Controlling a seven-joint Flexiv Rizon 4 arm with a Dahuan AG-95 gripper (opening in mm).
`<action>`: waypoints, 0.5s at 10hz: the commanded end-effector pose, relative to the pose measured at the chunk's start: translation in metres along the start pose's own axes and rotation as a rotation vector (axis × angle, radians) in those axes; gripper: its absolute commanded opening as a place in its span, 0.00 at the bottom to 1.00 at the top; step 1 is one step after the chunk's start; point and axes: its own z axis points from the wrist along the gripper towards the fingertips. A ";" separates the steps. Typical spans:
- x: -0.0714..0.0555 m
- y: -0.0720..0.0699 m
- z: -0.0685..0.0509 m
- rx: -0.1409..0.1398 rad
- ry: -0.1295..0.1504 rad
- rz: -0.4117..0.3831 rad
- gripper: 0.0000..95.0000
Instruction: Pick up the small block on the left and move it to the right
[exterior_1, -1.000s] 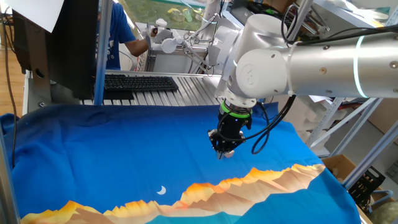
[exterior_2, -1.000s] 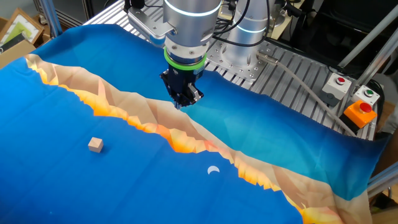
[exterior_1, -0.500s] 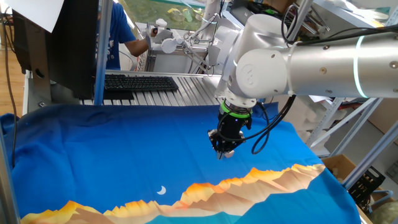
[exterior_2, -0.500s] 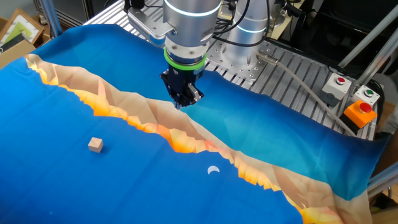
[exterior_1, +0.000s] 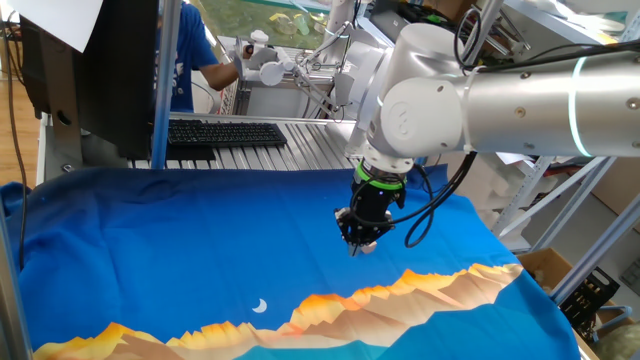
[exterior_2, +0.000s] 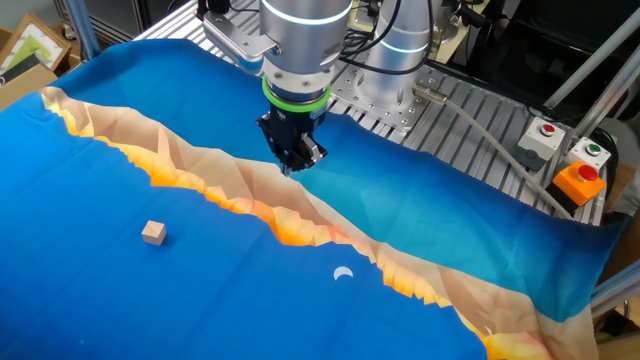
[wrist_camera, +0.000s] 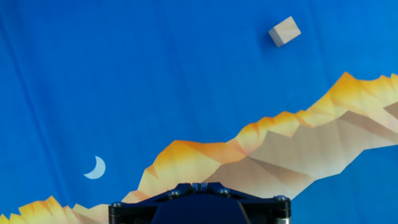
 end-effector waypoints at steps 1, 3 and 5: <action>0.000 0.000 0.000 0.000 -0.003 0.000 0.00; 0.000 0.000 0.000 0.000 -0.005 -0.012 0.00; 0.000 0.000 0.000 0.000 -0.005 -0.028 0.00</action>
